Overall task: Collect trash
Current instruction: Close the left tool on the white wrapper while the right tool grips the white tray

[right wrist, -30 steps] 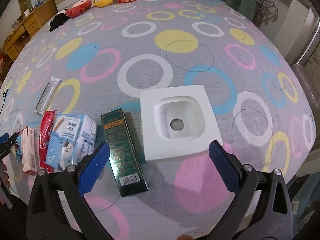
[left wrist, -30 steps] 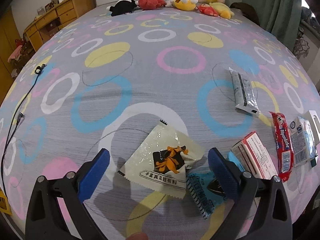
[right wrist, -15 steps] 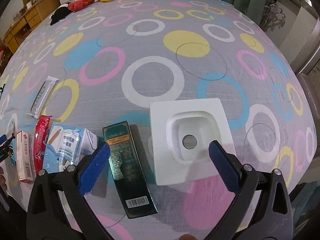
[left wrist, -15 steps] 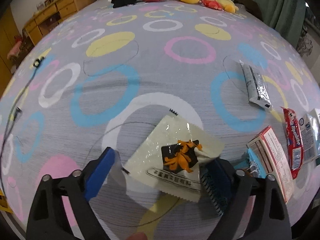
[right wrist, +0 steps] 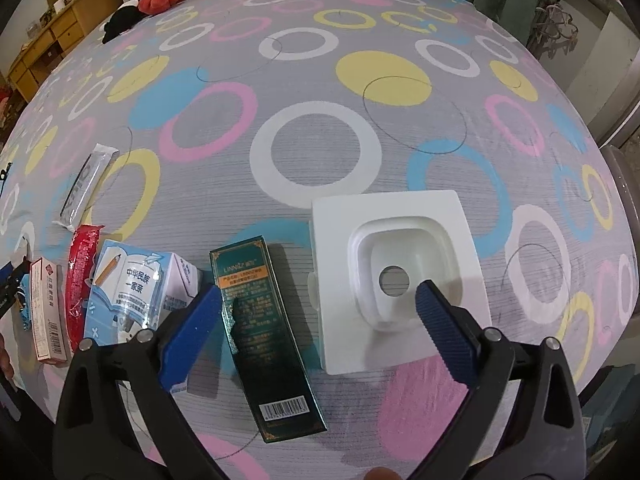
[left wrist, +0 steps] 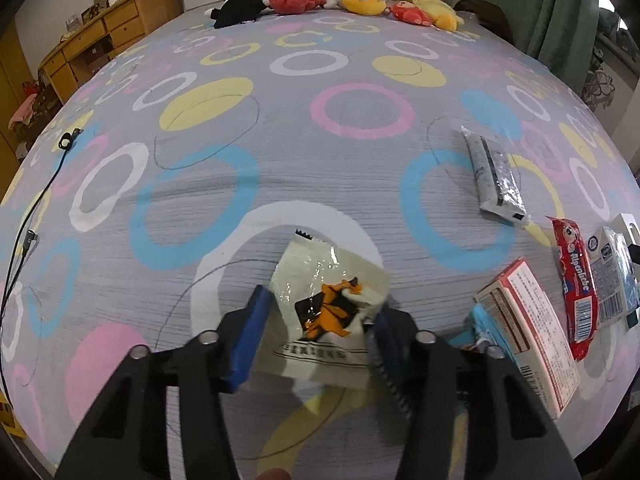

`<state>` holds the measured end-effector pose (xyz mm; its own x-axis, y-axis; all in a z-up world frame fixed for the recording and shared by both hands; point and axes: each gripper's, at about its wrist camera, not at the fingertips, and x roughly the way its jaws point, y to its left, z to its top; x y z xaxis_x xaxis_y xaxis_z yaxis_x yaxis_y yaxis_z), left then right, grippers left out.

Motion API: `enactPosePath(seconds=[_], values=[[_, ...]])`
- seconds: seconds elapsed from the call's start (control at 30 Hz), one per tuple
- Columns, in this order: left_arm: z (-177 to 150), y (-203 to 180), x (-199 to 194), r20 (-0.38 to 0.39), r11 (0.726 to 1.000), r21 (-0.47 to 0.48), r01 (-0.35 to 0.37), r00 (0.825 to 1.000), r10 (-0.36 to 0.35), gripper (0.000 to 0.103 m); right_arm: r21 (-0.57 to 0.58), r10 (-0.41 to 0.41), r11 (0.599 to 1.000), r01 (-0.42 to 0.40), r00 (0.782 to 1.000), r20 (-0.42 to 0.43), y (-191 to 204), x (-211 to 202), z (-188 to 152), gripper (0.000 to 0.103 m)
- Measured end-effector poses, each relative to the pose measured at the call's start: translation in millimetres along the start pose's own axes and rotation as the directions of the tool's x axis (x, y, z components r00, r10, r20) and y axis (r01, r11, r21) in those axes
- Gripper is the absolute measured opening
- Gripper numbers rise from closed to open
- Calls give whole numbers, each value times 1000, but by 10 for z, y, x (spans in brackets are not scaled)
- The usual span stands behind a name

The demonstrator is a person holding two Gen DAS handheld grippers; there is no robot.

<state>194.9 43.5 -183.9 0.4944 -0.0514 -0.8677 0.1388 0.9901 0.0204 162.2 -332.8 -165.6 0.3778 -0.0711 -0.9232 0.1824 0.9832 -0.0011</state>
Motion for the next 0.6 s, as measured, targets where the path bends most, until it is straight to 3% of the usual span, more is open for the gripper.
enactPosePath(seconds=[0.07,0.4,0.53,0.6], values=[[-1,-18,-5,3,1000,-7,3,1000,-3,39,1,13,1000,-13,1000,-10,5,13,-3,95],[14,-25,13,12,1000,-13,9,1000,-9,35,7,7,1000,-7,1000,-20,-110,120,23,89],[22,-10,15,14,1000,-17,20,1000,-20,35,1,23,1000,-23,999,-24,-113,115,71,70],[25,7,14,13,999,-21,27,1000,-26,35,19,38,999,-38,999,-34,-165,116,85,69]])
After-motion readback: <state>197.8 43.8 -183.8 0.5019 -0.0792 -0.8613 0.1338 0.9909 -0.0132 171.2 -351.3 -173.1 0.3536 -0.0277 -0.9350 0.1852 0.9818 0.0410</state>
